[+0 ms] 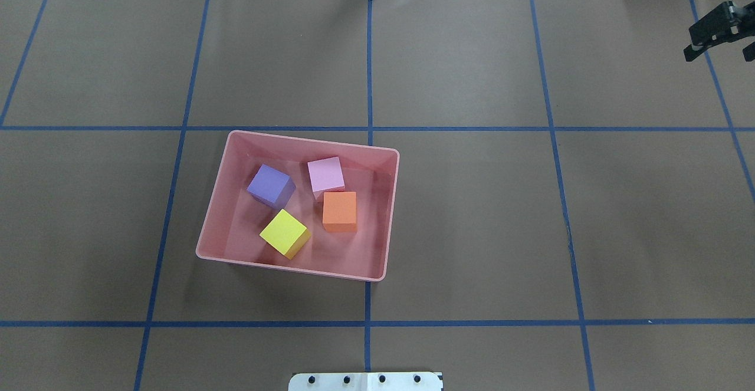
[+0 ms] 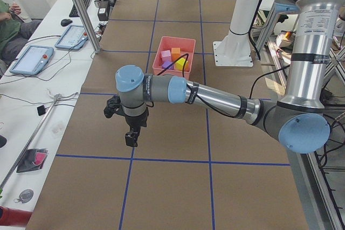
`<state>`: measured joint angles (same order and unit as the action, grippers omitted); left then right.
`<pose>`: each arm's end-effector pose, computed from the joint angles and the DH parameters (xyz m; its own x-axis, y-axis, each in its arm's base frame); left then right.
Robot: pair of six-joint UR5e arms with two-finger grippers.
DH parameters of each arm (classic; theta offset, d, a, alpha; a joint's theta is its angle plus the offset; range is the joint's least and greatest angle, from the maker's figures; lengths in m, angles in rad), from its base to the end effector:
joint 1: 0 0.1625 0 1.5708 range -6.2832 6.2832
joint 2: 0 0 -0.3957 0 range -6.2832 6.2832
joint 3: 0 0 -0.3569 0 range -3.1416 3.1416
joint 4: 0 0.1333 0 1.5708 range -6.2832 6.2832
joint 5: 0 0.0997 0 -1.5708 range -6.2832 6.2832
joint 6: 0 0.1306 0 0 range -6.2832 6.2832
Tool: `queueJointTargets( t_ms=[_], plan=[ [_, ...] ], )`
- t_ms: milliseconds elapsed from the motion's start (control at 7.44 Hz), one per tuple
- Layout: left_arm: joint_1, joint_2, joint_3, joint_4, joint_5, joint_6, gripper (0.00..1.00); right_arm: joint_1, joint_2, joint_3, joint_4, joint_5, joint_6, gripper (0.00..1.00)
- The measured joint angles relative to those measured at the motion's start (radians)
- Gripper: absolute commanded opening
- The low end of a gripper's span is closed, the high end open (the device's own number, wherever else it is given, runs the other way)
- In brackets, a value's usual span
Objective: Place blocks into pink bin with both arms
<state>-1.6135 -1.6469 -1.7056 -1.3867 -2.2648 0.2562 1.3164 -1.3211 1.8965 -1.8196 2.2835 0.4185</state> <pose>-0.0703 -0.4789 0.5800 0.7544 0.2379 -0.6117 -0.1535 0.9701 0.1880 -0.0853 -0.5186 0.4133 0.7177 0.0130 0.6962 -0.0583 0.9974 0.0414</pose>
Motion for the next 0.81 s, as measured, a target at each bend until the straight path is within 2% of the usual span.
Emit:
queueJointTargets(
  t_ms=[269, 538, 806],
  plan=[
    [-0.017, 0.058, 0.055, -0.118, -0.001, -0.002, 1.00, 0.044, -0.126, -0.024, 0.073, 0.008, -0.091, 1.00],
    [-0.033, 0.172, -0.045, -0.149, -0.002, -0.065, 1.00, 0.118, -0.185, -0.072, 0.103, 0.046, -0.260, 1.00],
    [-0.031, 0.227, -0.106, -0.160, -0.003, -0.158, 1.00, 0.164, -0.231, -0.096, 0.109, 0.089, -0.347, 1.00]
  ],
)
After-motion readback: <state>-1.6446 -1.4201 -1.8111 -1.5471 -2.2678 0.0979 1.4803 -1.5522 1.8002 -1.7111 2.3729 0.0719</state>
